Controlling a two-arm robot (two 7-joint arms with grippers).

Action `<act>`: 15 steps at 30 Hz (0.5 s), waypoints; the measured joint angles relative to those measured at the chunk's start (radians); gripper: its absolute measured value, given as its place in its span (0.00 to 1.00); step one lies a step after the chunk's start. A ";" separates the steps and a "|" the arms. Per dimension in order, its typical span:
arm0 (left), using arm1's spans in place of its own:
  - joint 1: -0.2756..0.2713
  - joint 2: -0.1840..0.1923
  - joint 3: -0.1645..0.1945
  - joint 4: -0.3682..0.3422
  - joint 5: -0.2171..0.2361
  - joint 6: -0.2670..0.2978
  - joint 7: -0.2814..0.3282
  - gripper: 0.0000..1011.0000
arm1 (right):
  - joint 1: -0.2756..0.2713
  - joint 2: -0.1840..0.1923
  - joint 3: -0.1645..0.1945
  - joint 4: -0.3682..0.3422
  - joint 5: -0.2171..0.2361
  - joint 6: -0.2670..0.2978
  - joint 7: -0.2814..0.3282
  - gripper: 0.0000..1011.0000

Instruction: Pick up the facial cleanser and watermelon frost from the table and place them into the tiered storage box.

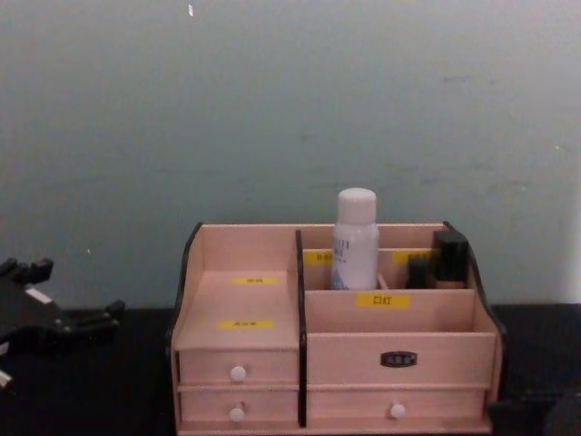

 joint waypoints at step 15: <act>0.000 0.000 0.000 0.000 0.000 0.000 0.000 0.99 | 0.007 0.000 0.000 -0.012 0.010 -0.005 0.003 0.99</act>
